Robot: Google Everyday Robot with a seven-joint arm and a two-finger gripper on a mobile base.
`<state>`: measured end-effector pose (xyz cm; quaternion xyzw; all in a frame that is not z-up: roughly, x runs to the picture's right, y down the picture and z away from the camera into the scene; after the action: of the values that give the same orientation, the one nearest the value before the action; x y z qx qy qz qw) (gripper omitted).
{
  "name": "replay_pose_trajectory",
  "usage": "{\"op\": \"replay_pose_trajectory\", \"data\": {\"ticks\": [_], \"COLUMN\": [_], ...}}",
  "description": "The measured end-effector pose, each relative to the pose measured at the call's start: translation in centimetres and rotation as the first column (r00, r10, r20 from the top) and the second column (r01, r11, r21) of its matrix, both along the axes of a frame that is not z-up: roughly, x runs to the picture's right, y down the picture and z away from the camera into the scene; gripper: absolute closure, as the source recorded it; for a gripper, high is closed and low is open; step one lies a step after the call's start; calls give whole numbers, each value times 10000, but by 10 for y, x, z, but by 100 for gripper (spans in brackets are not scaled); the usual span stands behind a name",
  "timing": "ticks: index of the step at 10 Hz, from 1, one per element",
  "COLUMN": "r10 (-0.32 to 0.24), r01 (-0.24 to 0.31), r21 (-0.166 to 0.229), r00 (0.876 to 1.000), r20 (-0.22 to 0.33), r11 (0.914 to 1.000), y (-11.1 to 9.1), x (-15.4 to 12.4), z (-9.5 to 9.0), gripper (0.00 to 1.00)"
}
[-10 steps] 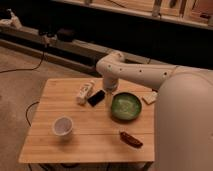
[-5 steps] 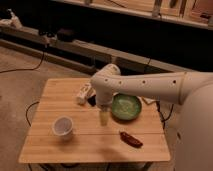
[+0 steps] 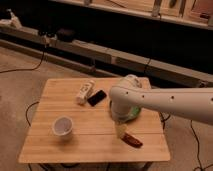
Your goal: Move the arm in a circular motion
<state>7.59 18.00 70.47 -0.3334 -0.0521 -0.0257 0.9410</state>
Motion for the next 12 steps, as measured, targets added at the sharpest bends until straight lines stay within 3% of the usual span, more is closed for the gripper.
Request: {"op": "replay_pose_trajectory", "data": {"ticks": [2, 3, 4, 6, 7, 8, 9, 10, 11, 12], "r10": [563, 1217, 2191, 3904, 4805, 5325, 5701, 6006, 6142, 6151], "r01": [-563, -1217, -2186, -3858, -4718, -5213, -5552, -5842, -5952, -5928], "r21": [-28, 5, 166, 608, 910, 1102, 1325, 1480, 1630, 1752], "r00": [9984, 9924, 9745, 9125, 8601, 8200, 7865, 7512, 7295, 7219], "r20": [3, -159, -484, -1217, -1712, -2098, -2374, -2738, -3009, -3170], "r11": [9984, 9926, 9757, 9206, 8770, 8462, 8211, 7980, 7869, 7860], "y": [6, 2, -7, -18, -22, -24, -30, -38, -56, -81], "x": [26, 45, 76, 145, 190, 223, 250, 277, 296, 303], "z": [-11, -10, -6, 2, 7, 13, 19, 28, 42, 57], "gripper": [20, 20, 20, 20, 20, 20, 20, 20, 20, 20]}}
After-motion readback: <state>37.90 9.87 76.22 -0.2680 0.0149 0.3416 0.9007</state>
